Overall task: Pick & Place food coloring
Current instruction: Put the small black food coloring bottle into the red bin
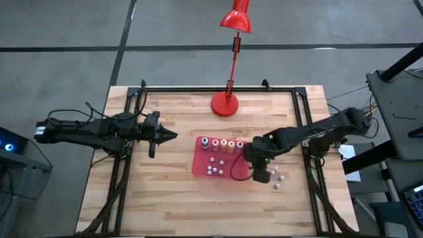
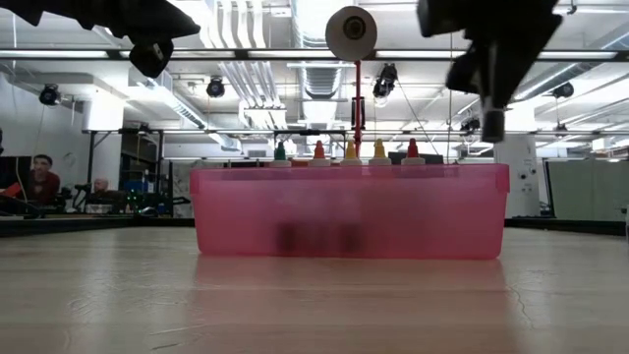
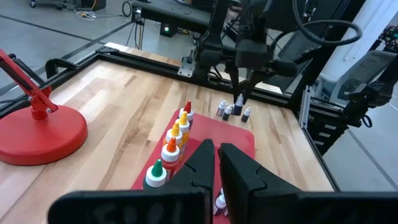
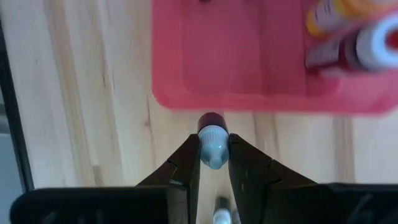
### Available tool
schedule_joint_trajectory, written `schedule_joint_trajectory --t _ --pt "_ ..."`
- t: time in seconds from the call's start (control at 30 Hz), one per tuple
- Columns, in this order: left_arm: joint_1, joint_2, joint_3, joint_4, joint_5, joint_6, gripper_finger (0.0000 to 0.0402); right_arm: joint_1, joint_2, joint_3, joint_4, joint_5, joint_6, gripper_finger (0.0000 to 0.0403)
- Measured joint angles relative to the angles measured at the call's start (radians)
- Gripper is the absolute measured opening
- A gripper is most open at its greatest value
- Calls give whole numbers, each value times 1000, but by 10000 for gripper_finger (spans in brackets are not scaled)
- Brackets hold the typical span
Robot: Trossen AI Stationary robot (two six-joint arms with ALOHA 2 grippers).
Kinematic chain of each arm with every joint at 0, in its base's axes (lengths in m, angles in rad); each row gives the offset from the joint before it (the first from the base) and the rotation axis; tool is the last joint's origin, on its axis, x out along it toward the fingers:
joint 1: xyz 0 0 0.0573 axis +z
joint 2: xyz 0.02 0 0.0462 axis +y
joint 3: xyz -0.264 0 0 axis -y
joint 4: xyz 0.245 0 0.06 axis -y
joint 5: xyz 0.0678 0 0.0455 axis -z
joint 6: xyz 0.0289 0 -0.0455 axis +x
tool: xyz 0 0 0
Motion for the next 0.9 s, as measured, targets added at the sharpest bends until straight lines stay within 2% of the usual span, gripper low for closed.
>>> schedule_joint_trajectory --t 0.37,0.57,0.63,0.8,0.9 --pt "0 0 0 0 0 0 0 -19 186 168 -4 -9 -314 61" --pt "0 0 0 0 0 0 0 -21 247 218 -31 -8 -744 61" --pt "0 0 0 0 0 -3 0 -25 252 216 -30 0 -844 61" --pt "0 0 0 1 0 -6 0 -67 260 215 -46 47 -980 61" --pt "0 0 0 2 0 -7 0 -95 260 225 -46 54 -1005 61"
